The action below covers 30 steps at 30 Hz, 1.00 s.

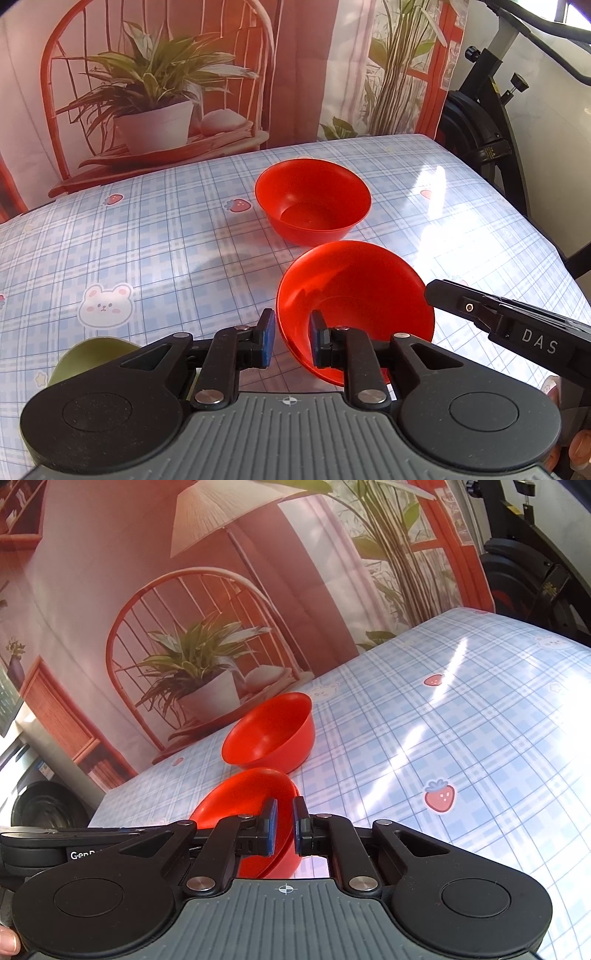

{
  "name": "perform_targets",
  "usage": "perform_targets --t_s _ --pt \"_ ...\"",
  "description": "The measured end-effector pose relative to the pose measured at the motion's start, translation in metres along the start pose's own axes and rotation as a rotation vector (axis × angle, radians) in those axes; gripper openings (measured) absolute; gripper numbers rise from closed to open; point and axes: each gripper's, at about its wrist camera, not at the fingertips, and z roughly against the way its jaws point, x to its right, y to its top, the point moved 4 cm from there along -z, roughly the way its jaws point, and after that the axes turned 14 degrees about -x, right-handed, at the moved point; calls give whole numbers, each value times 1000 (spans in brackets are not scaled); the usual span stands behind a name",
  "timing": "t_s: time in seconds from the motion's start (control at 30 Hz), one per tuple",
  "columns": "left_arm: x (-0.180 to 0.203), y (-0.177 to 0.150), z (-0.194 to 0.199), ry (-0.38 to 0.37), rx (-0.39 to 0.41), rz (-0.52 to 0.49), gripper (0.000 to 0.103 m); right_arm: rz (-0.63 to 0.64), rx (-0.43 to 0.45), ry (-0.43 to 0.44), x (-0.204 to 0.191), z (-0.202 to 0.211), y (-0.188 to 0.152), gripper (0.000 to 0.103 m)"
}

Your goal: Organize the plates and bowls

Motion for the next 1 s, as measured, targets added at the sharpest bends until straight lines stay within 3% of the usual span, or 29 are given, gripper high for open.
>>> perform_targets --t_s 0.4,0.53,0.73,1.0 --pt "-11 17 12 -2 76 37 21 24 77 -55 8 6 24 10" --pt "-15 36 12 -19 87 61 31 54 101 -71 10 3 40 10" --pt "-21 70 -3 -38 87 91 40 97 73 -73 15 -15 65 11" --pt "-29 84 -46 -78 40 125 40 106 2 -58 15 -50 86 12"
